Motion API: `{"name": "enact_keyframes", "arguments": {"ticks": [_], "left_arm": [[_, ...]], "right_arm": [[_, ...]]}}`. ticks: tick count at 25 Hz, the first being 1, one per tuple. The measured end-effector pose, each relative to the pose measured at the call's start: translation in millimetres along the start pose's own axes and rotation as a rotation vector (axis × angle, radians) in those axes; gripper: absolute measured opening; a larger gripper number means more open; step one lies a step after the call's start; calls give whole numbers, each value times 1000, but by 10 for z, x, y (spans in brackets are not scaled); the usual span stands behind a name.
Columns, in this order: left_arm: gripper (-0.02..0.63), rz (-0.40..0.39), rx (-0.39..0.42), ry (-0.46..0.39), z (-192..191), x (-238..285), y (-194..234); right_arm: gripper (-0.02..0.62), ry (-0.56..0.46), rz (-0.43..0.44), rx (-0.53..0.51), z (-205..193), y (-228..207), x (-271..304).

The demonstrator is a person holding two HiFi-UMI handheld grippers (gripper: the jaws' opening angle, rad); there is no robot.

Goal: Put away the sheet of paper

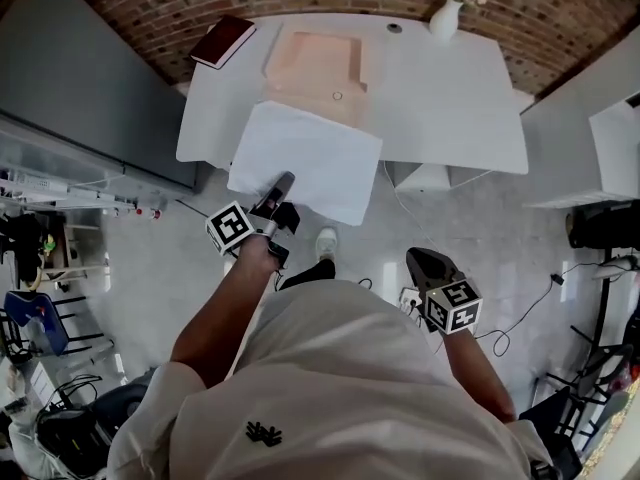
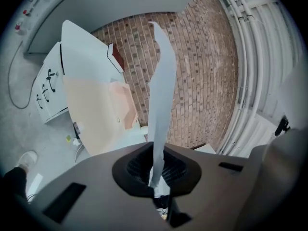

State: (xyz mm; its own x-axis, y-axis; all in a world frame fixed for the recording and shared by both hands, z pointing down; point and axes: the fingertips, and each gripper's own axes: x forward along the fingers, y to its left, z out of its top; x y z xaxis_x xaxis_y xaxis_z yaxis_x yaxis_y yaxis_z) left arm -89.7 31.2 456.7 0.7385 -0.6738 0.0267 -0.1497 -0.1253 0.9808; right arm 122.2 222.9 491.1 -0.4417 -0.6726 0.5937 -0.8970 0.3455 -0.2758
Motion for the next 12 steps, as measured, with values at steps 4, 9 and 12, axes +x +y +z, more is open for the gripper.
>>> {"name": "enact_keyframes", "arguments": {"ticks": [4, 9, 12], "left_arm": [[23, 19, -13, 10, 447, 429, 214], [23, 73, -29, 18, 859, 796, 540], [23, 97, -63, 16, 1062, 995, 768]], "right_arm": [[38, -10, -38, -10, 487, -227, 400], [38, -6, -57, -35, 920, -429, 804], [38, -10, -77, -33, 1097, -554, 1033]]}}
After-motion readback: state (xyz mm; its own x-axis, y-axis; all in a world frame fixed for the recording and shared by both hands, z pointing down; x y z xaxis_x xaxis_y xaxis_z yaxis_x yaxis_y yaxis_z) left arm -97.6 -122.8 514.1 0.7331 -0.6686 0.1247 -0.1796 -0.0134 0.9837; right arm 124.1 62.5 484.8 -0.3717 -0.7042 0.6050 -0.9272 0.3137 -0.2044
